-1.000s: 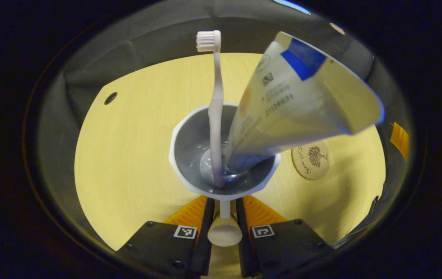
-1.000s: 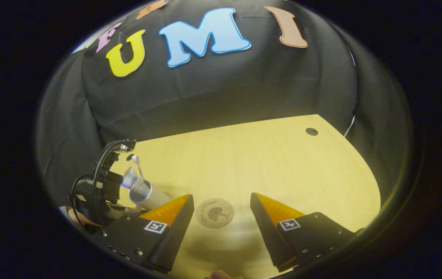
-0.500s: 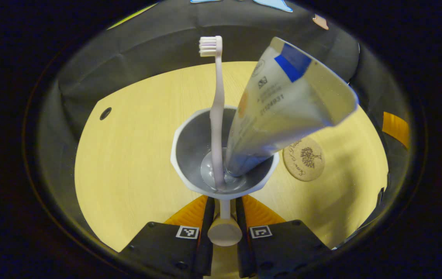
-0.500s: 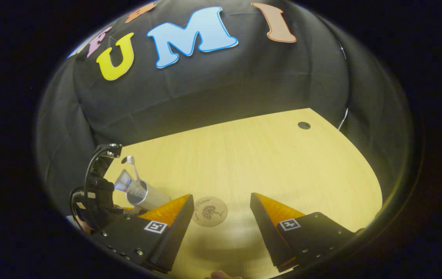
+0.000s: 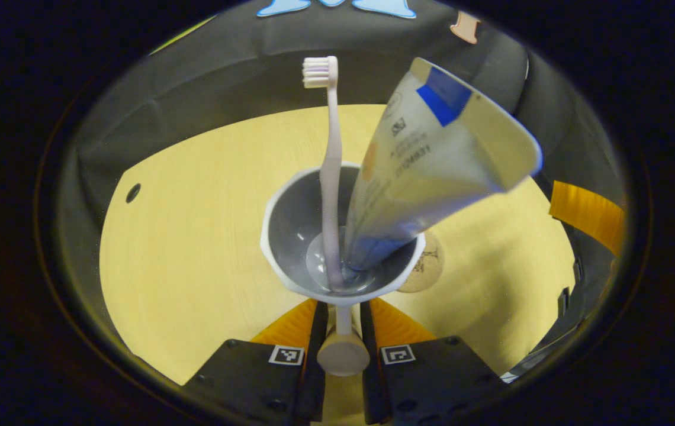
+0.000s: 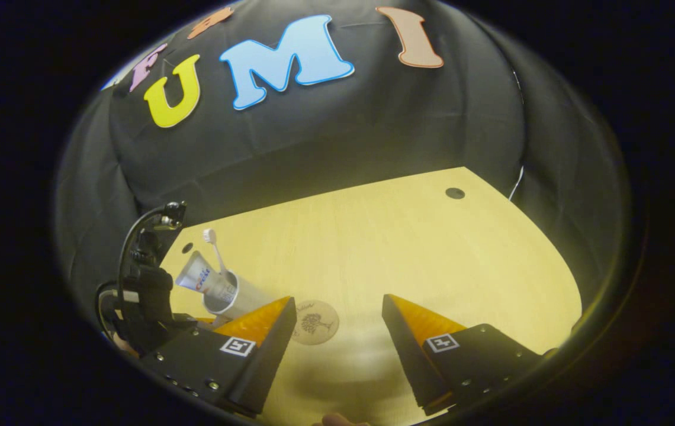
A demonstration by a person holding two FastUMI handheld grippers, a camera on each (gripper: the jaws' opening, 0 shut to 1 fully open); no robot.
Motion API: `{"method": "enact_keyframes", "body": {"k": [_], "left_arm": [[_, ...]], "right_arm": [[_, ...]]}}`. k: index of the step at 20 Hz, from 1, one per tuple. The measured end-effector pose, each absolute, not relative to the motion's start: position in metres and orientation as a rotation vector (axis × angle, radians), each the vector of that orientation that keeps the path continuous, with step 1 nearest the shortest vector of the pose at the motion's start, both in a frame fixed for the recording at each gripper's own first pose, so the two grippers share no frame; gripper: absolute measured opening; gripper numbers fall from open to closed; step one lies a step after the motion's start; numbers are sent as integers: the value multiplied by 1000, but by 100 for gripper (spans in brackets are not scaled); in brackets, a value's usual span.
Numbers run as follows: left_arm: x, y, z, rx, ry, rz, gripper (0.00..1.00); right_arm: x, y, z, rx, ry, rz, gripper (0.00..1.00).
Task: Put the toothbrush and toothpaste on the desktop into the cup, then pick up the cup and place it on the coaster on the desktop.
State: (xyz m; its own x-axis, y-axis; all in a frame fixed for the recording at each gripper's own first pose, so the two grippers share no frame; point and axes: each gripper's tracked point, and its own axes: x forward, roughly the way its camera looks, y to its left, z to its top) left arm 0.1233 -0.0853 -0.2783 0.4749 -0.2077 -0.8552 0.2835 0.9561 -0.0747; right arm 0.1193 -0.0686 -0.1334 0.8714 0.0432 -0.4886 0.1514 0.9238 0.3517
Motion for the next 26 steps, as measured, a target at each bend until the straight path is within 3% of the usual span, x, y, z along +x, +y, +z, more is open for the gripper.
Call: {"method": "enact_keyframes", "body": {"k": [9, 10, 11, 14, 15, 16, 17, 21, 22, 23, 24, 25, 26], "left_arm": [[125, -145, -292, 150, 1062, -400, 33], [125, -147, -294, 159, 1070, -401, 39], [125, -149, -296, 165, 1078, -404, 33], [122, -152, -301, 168, 1098, -407, 33], [121, -155, -303, 166, 1105, -403, 39], [119, -156, -305, 164, 1116, -395, 33], [120, -158, -302, 169, 1112, -391, 39], [121, -156, -308, 185, 1128, -376, 41], [122, -154, -307, 184, 1125, -371, 29], [122, -155, -307, 177, 1121, -367, 42], [123, -156, -307, 173, 1113, -362, 44], [123, -156, -308, 169, 1105, -358, 39], [123, -156, -306, 157, 1095, -359, 44]], "right_arm": [[105, -95, -140, 429, 515, -103, 89], [104, -97, -140, 432, 515, -106, 89], [103, -99, -141, 436, 516, -108, 89], [100, -104, -141, 443, 516, -110, 89], [100, -105, -142, 443, 516, -108, 89], [99, -106, -140, 442, 516, -107, 89], [98, -107, -141, 441, 517, -105, 89], [94, -110, -141, 435, 518, -101, 89], [94, -110, -141, 434, 518, -99, 89], [92, -111, -140, 431, 517, -96, 89], [91, -112, -140, 427, 516, -95, 89], [90, -112, -139, 421, 513, -93, 89], [89, -113, -138, 412, 511, -90, 89]]}}
